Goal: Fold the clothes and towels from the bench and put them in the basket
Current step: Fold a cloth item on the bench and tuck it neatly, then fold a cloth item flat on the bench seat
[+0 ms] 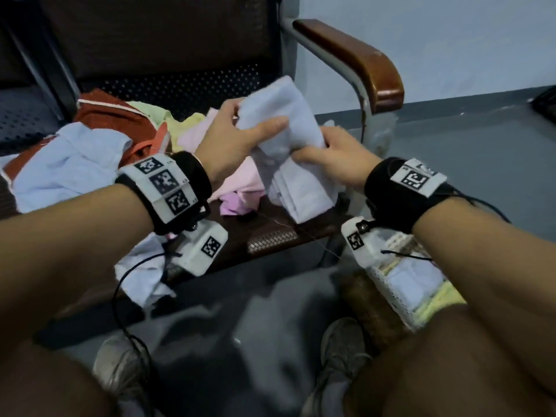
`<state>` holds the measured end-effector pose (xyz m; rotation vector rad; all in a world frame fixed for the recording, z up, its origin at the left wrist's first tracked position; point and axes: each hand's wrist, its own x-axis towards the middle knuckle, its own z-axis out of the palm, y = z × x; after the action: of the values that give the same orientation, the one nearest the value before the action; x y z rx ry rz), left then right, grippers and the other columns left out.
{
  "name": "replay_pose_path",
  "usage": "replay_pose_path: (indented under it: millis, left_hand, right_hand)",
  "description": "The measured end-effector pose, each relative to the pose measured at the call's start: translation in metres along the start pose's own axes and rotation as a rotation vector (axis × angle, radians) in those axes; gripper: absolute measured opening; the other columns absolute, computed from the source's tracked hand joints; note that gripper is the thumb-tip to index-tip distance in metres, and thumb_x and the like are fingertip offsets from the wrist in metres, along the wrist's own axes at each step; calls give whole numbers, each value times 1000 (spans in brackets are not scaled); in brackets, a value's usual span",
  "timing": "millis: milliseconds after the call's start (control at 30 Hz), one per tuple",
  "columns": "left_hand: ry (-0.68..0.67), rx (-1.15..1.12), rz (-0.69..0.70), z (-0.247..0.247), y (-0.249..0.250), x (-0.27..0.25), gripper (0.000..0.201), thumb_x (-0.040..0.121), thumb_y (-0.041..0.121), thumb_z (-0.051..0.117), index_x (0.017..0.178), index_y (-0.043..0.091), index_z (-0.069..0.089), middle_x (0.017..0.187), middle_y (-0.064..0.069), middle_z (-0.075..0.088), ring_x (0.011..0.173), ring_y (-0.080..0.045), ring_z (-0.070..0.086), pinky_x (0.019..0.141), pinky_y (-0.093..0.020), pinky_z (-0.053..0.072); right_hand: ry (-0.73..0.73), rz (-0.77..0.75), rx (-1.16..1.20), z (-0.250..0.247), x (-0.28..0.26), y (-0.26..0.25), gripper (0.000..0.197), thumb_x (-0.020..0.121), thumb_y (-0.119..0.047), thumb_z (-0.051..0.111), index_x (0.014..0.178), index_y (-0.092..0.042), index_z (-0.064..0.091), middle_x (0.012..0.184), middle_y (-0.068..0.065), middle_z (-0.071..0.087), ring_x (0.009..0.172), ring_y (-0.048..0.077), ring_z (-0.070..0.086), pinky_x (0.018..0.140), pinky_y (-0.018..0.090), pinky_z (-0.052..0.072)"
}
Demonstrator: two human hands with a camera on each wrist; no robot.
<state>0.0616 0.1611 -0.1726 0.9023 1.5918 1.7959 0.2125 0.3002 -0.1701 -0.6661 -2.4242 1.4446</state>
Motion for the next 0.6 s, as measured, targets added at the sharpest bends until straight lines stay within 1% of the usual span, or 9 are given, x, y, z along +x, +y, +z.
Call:
replay_pose_path:
  millis: [67,133,200,267,333,400,500,533,600]
  left_hand:
    - [-239,-142,-66,35,2,-3,53,83,18,76,130,2,58,124,-13,68,114,-25,67,96,-39,54]
    - [-360,-115,-102,74,-1,-7,47,87,13,74,131,3,59,126,-12,68,117,-26,66,104,-43,50]
    - [-393,-84,-115,117,-9,-13,41,89,11,72,128,5,62,123,-9,70,113,-21,68,102,-40,52]
    - [-430,-82,-193,162,-25,-18,34,93,11,67,126,3,63,121,-10,71,111,-22,69,101,-38,52]
    - [-480,13,-277,204,-46,-19,31,94,13,66,123,2,66,118,-11,71,108,-24,70,101,-40,52]
    - [-543,182,-335,242,-72,-20,32,93,21,67,120,4,68,115,-10,72,104,-24,70,99,-41,53]
    - [-649,360,-461,291,-114,-22,38,94,28,65,123,2,65,118,-14,70,99,-26,69,88,-34,56]
    - [-676,433,-489,305,-128,-23,40,95,29,63,124,1,63,120,-15,69,98,-28,68,81,-31,53]
    - [-744,649,-516,330,-153,-23,44,97,31,58,131,3,57,127,-15,64,109,-30,63,76,-28,45]
  right_hand:
    - [58,5,136,-25,-16,0,34,81,-22,68,115,-17,69,106,-1,77,98,15,73,81,30,58]
    - [106,29,262,-49,-39,8,46,80,-19,70,125,-15,65,117,6,74,108,24,71,91,41,57]
    - [171,112,358,-74,-68,29,41,80,-23,71,120,-18,69,116,6,74,107,25,72,88,39,58]
    - [283,239,402,-93,-103,56,26,82,-37,70,103,-22,77,109,4,77,101,23,74,84,37,58]
    - [449,377,408,-107,-135,90,33,86,-47,66,99,-19,78,106,5,77,102,25,73,88,39,54]
    - [593,513,413,-113,-160,126,38,87,-45,66,103,-12,75,103,8,78,103,29,72,82,36,52]
    - [654,710,470,-108,-184,180,36,93,-39,62,115,-12,69,105,8,77,100,30,72,78,35,52]
    - [660,780,507,-106,-189,197,38,95,-38,59,122,-12,66,112,9,74,104,30,70,81,36,51]
    - [653,899,623,-100,-195,229,46,98,-37,55,136,-11,56,131,12,64,116,32,63,89,39,50]
